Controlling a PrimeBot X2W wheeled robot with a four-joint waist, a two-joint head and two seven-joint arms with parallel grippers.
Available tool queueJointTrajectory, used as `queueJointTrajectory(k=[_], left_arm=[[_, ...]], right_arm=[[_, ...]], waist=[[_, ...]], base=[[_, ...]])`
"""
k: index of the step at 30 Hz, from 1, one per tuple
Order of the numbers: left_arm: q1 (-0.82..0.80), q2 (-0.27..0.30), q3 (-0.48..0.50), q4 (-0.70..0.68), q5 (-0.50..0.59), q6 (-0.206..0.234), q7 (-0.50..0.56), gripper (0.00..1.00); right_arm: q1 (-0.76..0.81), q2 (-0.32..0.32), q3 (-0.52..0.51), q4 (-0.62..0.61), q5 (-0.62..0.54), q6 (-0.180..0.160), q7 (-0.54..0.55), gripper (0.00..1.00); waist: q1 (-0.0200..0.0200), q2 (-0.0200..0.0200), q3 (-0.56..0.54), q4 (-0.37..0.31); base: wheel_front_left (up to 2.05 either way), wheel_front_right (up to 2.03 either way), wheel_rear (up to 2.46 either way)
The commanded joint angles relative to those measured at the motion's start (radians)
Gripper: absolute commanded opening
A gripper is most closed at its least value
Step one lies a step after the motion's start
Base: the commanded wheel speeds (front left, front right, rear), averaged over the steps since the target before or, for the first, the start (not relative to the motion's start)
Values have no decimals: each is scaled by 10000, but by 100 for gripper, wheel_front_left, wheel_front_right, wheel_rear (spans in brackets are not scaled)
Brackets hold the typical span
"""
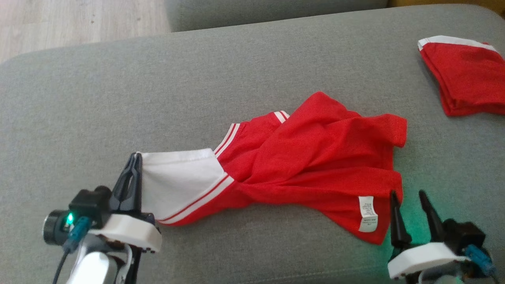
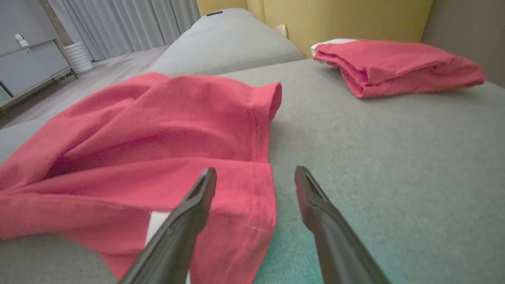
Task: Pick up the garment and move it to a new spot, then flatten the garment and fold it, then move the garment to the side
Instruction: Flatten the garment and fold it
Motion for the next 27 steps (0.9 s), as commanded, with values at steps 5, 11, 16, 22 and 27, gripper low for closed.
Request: queueJointTrajectory(k=[5,11,16,22,27], left_arm=[[-376,471,539,-531,89,105,84,0],[-542,552,556,-602,107,146,114,0],[-632,585,524,-643,132,182,128,0],[-713,625,525,-673,105,187,116,0],[-766,646,508,-720,98,214,99,0]], right_arm=[[-893,-52,79,1054,355,65,367,100],[-1200,-51,233,1599,832,65,572,100],[-1141,-49,472,1788,1471,65,655,100],[-848,-48,666,1636,2130,65,633,100],[-518,-48,809,1323,2704,65,596,100]], waist=[[0,0,14,91],[0,0,115,181],[0,0,203,222],[0,0,258,222],[0,0,297,224]], base=[[0,0,0],[0,0,0],[0,0,0],[0,0,0],[0,0,0]])
